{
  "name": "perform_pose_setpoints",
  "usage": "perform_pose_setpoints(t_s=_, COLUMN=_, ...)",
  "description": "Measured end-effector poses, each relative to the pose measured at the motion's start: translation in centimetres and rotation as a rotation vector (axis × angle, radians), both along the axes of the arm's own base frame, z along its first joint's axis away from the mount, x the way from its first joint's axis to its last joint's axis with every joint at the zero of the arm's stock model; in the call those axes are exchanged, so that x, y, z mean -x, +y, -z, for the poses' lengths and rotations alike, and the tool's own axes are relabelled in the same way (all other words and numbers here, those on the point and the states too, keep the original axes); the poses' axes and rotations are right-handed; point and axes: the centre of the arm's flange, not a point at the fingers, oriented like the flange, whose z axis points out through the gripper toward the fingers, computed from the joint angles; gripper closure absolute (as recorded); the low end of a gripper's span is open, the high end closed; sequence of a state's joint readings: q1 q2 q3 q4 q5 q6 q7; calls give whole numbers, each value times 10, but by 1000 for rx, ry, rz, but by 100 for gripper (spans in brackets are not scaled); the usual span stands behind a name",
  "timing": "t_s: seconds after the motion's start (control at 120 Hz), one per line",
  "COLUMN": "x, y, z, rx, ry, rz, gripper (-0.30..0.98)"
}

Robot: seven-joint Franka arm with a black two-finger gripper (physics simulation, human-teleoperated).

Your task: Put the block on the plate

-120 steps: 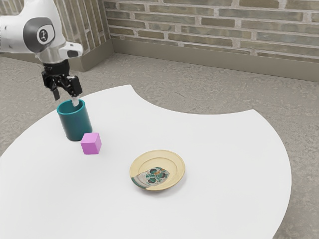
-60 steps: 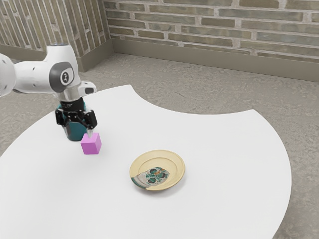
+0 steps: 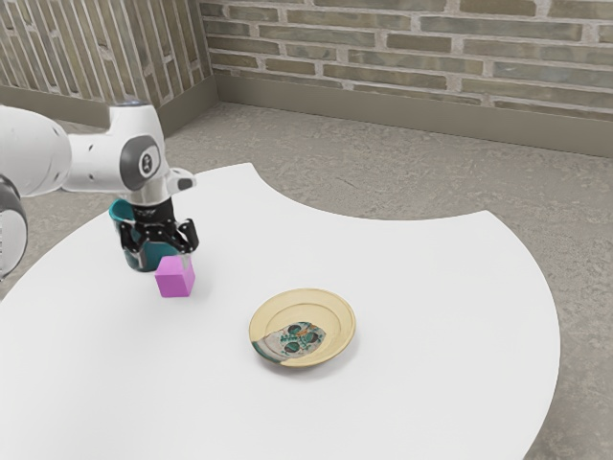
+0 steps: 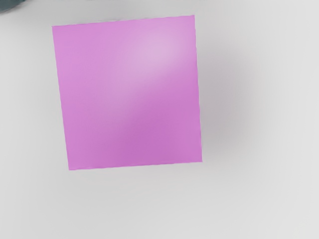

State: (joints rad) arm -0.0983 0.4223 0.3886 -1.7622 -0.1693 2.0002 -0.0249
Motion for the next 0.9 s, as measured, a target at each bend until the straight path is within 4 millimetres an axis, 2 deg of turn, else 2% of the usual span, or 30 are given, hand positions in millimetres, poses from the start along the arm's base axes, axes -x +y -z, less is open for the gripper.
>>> perform_pose_setpoints(t_s=0.392, x=-21, y=11, z=37, rx=7, ry=17, rz=-42, gripper=0)
perform_pose_setpoints(t_s=0.708, x=-26, y=19, z=58, rx=19, ry=34, rz=-58, gripper=0)
perform_pose_setpoints(t_s=0.792, x=-27, y=20, z=62, rx=19, ry=38, rz=-60, gripper=4)
perform_pose_setpoints(t_s=0.9, x=-27, y=23, z=65, rx=17, ry=40, rz=-64, gripper=16)
